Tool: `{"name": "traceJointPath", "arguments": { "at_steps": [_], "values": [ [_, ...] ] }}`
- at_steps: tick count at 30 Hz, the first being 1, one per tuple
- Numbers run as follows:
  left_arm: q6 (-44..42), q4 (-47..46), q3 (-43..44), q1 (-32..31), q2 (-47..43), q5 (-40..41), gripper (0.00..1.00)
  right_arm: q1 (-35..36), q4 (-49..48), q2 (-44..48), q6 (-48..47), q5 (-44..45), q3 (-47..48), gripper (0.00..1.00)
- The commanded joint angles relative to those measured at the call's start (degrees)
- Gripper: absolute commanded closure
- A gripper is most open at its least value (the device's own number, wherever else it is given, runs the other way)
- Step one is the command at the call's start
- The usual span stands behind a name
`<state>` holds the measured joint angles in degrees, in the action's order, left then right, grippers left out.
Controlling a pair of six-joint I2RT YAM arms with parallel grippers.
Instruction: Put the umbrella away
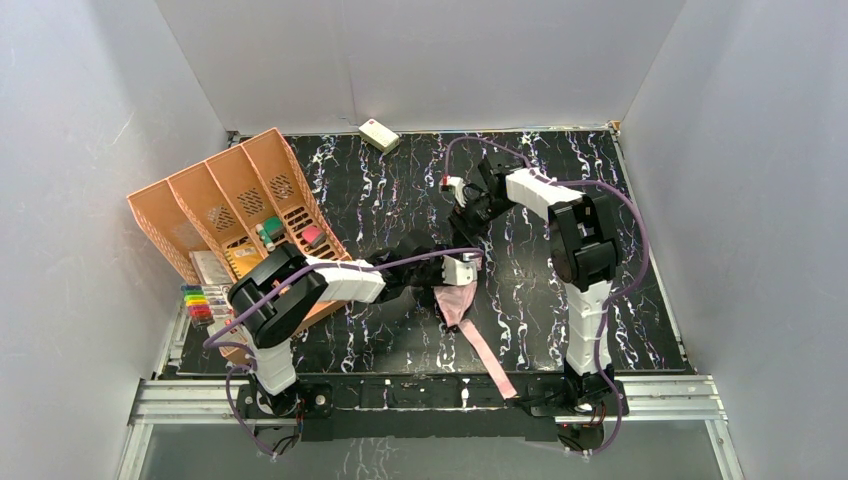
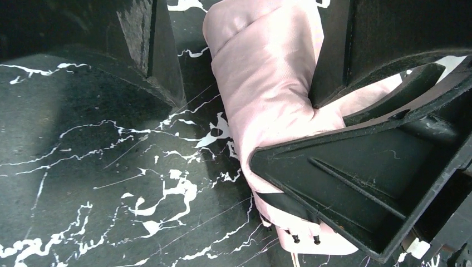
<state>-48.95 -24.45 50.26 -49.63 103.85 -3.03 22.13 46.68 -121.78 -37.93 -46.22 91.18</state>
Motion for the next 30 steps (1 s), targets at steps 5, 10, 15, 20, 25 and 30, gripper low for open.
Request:
{"name": "traceJointPath", "arguments": {
  "at_steps": [5,10,15,20,25,30],
  "values": [
    [-1.1,8.7,-4.2,0.2,-0.5,-0.6,1.00,0.9,2.2,4.8,-1.7,-3.6,-2.8,0.06],
    [-1.2,9.0,-3.9,0.3,-0.4,-0.4,1.00,0.7,1.6,7.3,-1.7,-3.5,-4.5,0.05],
    [-1.4,8.9,-4.3,0.2,-0.7,0.1,1.00,-0.1,2.6,8.0,-1.6,-4.8,-4.1,0.05],
    [-1.4,8.4,-4.7,0.2,-0.9,0.0,1.00,0.2,4.1,7.5,-1.2,0.9,-4.6,0.07],
    [-0.5,8.3,-4.3,0.3,-1.3,0.0,1.00,1.8,4.4,5.6,0.0,5.0,-5.3,0.12],
    [0.4,7.7,-4.4,0.3,-2.4,0.4,1.00,3.2,3.9,3.5,1.7,10.5,-6.2,0.22]
  ]
}}
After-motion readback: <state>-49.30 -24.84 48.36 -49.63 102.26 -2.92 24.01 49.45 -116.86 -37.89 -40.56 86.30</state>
